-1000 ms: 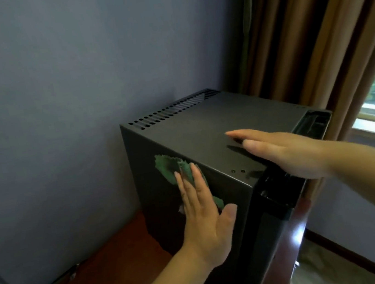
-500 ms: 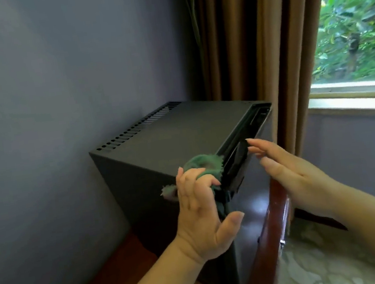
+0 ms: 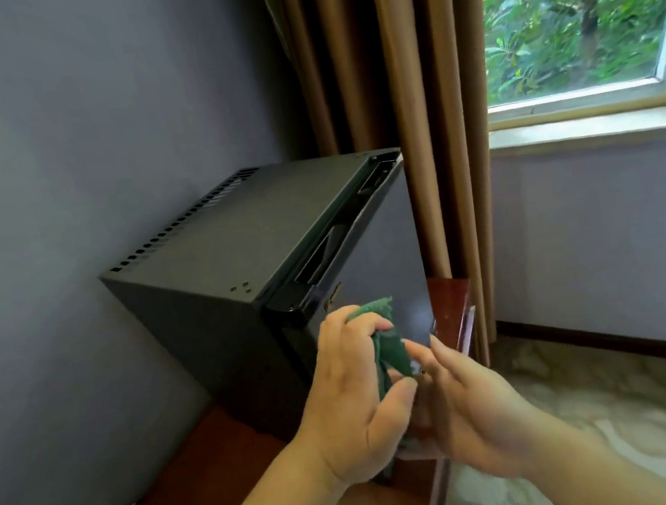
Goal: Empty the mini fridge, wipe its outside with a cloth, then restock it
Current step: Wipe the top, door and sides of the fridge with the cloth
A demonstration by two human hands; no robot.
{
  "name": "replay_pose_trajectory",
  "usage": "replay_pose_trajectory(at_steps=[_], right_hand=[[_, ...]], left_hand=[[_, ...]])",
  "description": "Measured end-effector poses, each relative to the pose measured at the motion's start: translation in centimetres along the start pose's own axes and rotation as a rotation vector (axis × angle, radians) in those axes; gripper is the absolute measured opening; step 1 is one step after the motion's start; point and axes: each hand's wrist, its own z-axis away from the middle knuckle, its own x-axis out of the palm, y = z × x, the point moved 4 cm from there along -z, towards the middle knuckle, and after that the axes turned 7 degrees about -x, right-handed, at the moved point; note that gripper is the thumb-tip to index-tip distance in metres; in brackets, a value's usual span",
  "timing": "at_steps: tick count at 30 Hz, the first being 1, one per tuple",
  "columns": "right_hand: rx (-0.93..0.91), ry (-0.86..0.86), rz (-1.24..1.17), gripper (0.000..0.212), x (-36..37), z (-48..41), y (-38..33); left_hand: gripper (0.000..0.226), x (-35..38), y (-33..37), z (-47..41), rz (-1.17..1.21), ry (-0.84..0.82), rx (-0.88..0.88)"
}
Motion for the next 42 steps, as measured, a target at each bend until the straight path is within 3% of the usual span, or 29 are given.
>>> replay_pose_trajectory(at_steps=[3, 6, 11, 14, 17, 23, 28, 30, 33, 36, 39, 42], right_hand=[[0.114, -0.041, -0.175, 0.062, -0.3, -0.8, 0.5], [0.157, 0.021, -0.286, 0.066, -2.3, -2.1, -0.1], [0.023, 0.147, -0.364, 0.05, -7.5, -4.0, -4.5], [-0.062, 0.2, -0.3, 0.034, -9.5, -5.6, -6.4], [-0.135, 0.228, -0.199, 0.03, -9.8, -7.2, -7.0], [-0.245, 0.367, 0.024, 0.027, -8.8, -10.9, -7.1], [-0.598, 0.568, 0.45, 0.031, -7.7, -13.5, -12.1], [-0.682, 0.541, 0.503, 0.036, -6.2, -14.0, -13.0], [-0.75, 0.39, 0.502, 0.05, -2.6, -13.4, -11.1], [-0.84, 0.24, 0.616, 0.063, 0.1, -12.1, -7.4], [-0.876, 0.141, 0.719, 0.067, 0.7, -10.8, -3.2], [-0.858, 0.114, 0.731, 0.07, 0.4, -10.6, -0.9]], left_hand=[[0.045, 2.4, -0.2, -0.8, 0.171, -0.021, -0.214], [0.042, 4.3, -0.8, -2.1, 0.186, 0.0, -0.35], [0.051, 7.2, -1.7, -4.0, 0.023, -0.093, -0.472], [0.067, 8.9, -1.9, -4.3, 0.004, -0.126, -0.539], [0.065, 9.2, -1.4, -4.7, 0.011, -0.12, -0.597], [0.054, 3.4, 1.3, -6.3, -0.208, -0.033, -0.594], [0.04, -2.2, 3.1, -8.3, -0.641, 0.114, -0.313], [0.045, -3.7, 2.4, -9.2, -0.804, 0.084, -0.311], [0.059, -5.1, 0.1, -10.1, -0.92, -0.054, -0.472], [0.067, -6.1, -2.5, -9.9, -0.808, -0.142, -0.577], [0.06, -6.6, -3.7, -9.3, -0.588, -0.089, -0.602], [0.055, -6.5, -3.8, -9.3, -0.555, -0.052, -0.569]])
